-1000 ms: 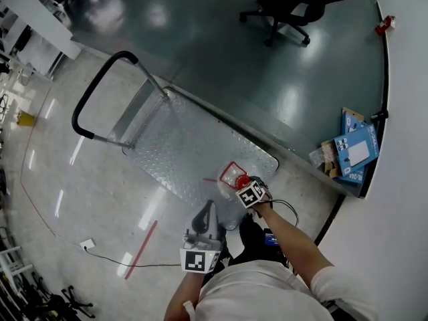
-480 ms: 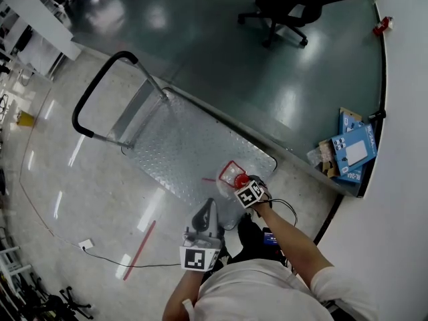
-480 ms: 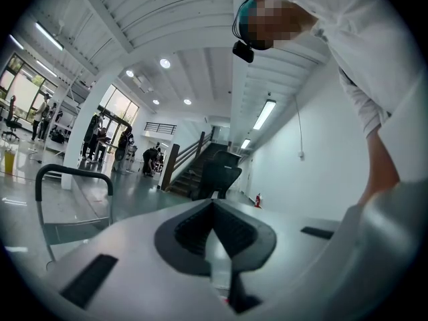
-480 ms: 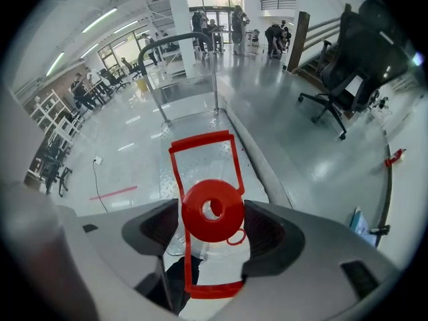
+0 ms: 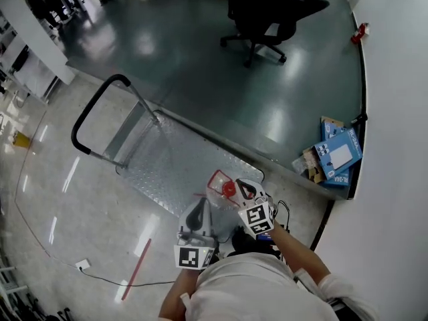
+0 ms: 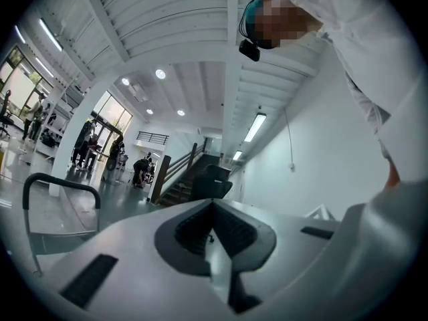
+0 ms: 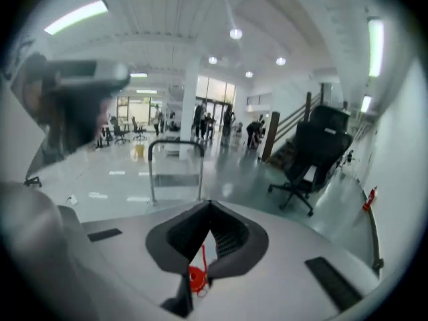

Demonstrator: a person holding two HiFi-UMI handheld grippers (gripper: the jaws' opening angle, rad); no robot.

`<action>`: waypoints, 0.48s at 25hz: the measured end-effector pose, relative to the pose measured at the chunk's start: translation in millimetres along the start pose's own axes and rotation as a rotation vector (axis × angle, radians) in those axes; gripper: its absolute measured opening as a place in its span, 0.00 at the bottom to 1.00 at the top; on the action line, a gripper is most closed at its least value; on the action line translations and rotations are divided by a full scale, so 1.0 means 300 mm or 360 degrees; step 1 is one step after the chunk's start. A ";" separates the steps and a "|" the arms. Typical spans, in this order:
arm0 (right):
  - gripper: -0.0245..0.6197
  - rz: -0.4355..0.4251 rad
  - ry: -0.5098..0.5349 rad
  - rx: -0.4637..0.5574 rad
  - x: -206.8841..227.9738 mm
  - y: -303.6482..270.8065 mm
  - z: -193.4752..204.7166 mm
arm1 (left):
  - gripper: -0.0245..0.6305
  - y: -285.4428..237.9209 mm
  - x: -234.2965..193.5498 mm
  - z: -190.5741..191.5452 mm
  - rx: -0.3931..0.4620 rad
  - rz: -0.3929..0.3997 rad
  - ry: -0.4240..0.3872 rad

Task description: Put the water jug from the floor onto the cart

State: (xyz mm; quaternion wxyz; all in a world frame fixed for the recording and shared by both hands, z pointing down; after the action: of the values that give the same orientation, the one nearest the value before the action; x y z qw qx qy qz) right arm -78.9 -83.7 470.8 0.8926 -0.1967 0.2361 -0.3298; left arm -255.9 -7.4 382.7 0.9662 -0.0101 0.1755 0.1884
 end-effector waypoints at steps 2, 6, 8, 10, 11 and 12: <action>0.06 0.0101 -0.0016 0.0258 0.029 0.129 -0.099 | 0.04 0.003 0.030 -0.034 0.0035 0.0038 -0.0012; 0.06 0.0213 -0.0056 0.0536 0.034 0.305 -0.163 | 0.04 0.009 0.070 -0.060 0.0068 0.0083 -0.0025; 0.06 0.0213 -0.0082 0.0529 0.015 0.333 -0.121 | 0.04 0.010 0.083 -0.045 0.0057 0.0092 -0.0019; 0.06 0.0211 -0.0140 0.0518 -0.003 0.356 -0.077 | 0.04 0.014 0.099 -0.031 0.0041 0.0100 -0.0017; 0.06 0.0217 -0.0171 0.0519 -0.009 0.366 -0.061 | 0.04 0.015 0.104 -0.027 0.0035 0.0105 -0.0017; 0.06 0.0224 -0.0196 0.0526 -0.014 0.373 -0.052 | 0.04 0.017 0.108 -0.027 0.0032 0.0108 -0.0016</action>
State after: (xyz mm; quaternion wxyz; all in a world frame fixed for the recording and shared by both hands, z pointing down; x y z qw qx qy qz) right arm -34.8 -4.9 402.6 0.9465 -0.0501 0.1368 -0.2881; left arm -232.3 8.3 364.2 0.9602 0.0066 0.1728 0.2193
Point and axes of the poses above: the fingertips, and each gripper's own axes: y backward along the fingers, x to its right, z out of its underside, the point moved 8 cm from there along y, backward along the fingers, and after that the axes turned 10 degrees about y, right-handed, at the moved point
